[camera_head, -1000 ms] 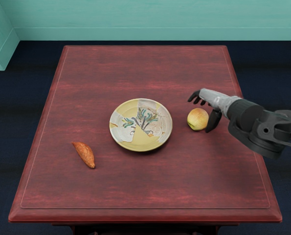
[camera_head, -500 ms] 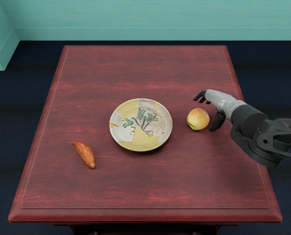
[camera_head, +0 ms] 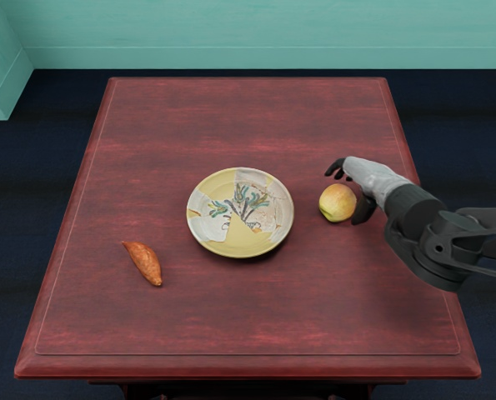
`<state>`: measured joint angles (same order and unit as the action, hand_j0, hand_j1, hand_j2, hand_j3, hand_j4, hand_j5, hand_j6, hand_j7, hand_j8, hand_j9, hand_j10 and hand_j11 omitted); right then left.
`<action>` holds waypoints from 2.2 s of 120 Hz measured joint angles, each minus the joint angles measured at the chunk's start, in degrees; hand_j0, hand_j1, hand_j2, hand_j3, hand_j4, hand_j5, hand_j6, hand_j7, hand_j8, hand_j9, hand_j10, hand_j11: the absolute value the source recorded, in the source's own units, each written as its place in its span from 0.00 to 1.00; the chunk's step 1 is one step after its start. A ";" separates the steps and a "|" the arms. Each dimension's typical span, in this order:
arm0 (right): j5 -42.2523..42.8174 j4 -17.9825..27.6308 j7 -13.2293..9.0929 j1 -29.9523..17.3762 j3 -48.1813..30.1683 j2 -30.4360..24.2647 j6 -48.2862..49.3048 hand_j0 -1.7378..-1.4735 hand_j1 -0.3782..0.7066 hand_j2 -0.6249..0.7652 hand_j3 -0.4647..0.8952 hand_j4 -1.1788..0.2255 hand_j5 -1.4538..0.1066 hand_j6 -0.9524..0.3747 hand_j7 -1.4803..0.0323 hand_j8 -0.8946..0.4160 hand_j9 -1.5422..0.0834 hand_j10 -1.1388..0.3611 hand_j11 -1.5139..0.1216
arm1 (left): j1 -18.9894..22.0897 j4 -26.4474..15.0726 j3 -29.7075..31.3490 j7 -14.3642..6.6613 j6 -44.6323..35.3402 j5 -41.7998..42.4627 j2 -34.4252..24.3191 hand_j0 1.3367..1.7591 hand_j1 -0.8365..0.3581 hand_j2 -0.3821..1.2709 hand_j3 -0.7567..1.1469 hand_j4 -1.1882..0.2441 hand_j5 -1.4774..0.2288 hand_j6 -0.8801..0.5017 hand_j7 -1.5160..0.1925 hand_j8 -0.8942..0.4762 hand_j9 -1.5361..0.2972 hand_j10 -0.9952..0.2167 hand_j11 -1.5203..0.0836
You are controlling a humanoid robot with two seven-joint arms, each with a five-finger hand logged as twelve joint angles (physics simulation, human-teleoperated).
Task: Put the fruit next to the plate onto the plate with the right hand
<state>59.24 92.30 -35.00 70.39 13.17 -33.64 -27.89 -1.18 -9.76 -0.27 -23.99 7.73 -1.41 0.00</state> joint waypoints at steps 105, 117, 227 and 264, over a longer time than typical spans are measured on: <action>0.46 -2.11 0.00 -0.71 1.40 3.03 -1.67 0.31 0.49 0.40 0.34 0.52 0.59 0.42 0.61 0.35 0.62 0.46 0.60 | 0.04 0.00 0.00 0.00 0.00 0.00 0.00 0.76 0.98 0.23 0.40 0.82 0.86 0.63 0.88 0.65 0.83 0.81 0.94; 0.58 -2.13 0.01 -0.76 1.55 3.05 -1.92 0.31 0.50 0.42 0.34 0.50 0.58 0.43 0.59 0.36 0.61 0.44 0.59 | 0.04 0.00 -0.01 0.00 0.00 0.00 0.00 0.76 0.98 0.23 0.40 0.82 0.86 0.63 0.88 0.65 0.83 0.81 0.94; 0.74 -1.91 -0.05 -0.58 1.92 3.02 -2.06 0.32 0.52 0.68 0.34 0.29 0.45 0.36 0.45 0.31 0.47 0.33 0.45 | 0.04 0.00 0.00 0.00 0.00 0.00 0.00 0.76 0.98 0.23 0.40 0.82 0.86 0.63 0.88 0.65 0.83 0.81 0.94; 0.31 -1.18 -0.03 -0.12 1.94 2.68 -1.95 0.31 0.52 0.70 0.34 0.29 0.42 0.35 0.44 0.31 0.46 0.34 0.44 | 0.04 0.00 -0.01 0.00 0.00 0.00 0.00 0.76 0.98 0.23 0.40 0.82 0.86 0.63 0.88 0.65 0.83 0.81 0.94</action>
<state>59.55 91.12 -35.03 70.27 15.11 -30.96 -29.83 -1.14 -9.76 -0.27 -23.99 7.73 -1.41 0.00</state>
